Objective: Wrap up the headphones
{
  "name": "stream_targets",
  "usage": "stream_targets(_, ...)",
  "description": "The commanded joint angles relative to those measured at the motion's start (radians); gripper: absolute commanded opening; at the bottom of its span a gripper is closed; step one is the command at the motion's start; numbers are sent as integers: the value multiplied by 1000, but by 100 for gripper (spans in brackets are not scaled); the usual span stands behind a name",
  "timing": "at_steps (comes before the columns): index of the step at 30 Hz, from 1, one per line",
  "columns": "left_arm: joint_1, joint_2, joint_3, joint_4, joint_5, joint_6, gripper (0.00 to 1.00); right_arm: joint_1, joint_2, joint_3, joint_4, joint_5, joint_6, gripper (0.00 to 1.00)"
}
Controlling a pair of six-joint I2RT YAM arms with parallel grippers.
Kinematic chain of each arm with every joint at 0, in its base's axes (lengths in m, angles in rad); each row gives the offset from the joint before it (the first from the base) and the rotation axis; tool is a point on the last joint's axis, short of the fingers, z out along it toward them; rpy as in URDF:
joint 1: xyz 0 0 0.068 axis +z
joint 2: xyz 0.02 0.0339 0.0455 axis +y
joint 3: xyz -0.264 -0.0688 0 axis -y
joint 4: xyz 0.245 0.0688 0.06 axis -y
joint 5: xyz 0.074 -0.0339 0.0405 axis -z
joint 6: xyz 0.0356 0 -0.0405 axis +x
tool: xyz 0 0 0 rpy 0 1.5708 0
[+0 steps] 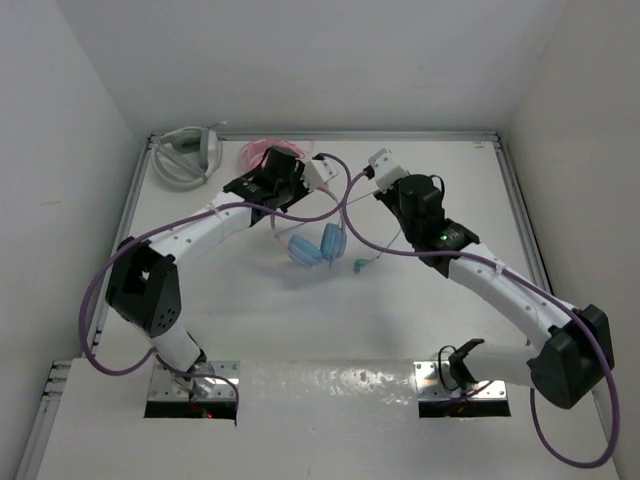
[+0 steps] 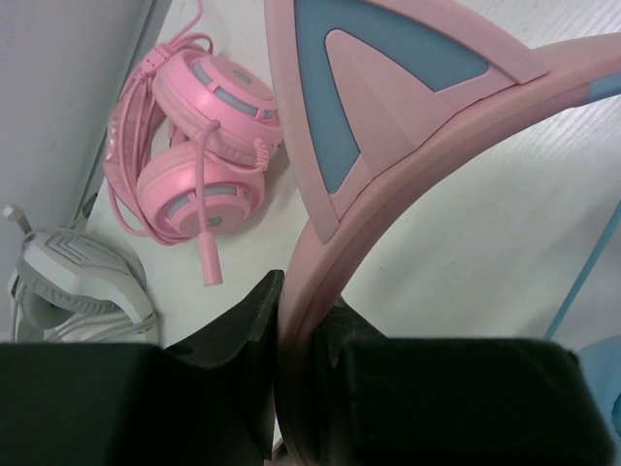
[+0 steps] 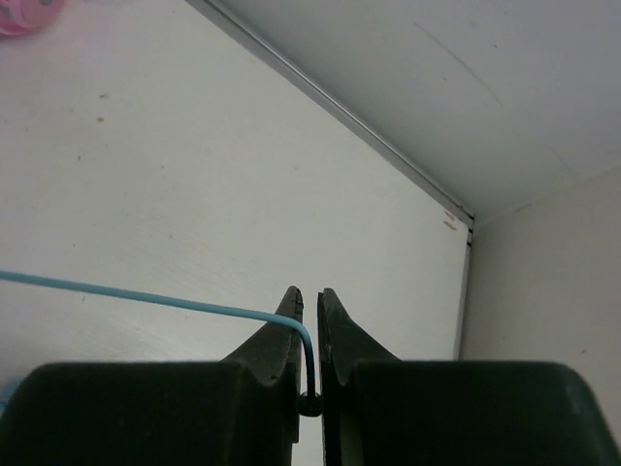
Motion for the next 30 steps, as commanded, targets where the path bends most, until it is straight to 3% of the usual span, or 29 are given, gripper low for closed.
stream_targets(1,-5,-108,-32,-23,29,-4,0,-116,30,48,121,-57,61,0)
stream_targets(7,-6,-154,-23,-54,42,-50,0,-227,44,-35,224,-224,141,0)
stream_targets(12,-6,-160,37,-184,192,-75,0,-245,90,-62,284,-373,184,0)
stream_targets(20,-11,-182,107,-250,301,-174,0,-274,248,-52,432,-634,279,1)
stream_targets(24,-11,-177,241,-319,358,-295,0,-271,372,-85,550,-886,349,30)
stream_targets(30,-11,-170,382,-344,352,-431,0,-245,515,-154,981,-1041,665,35)
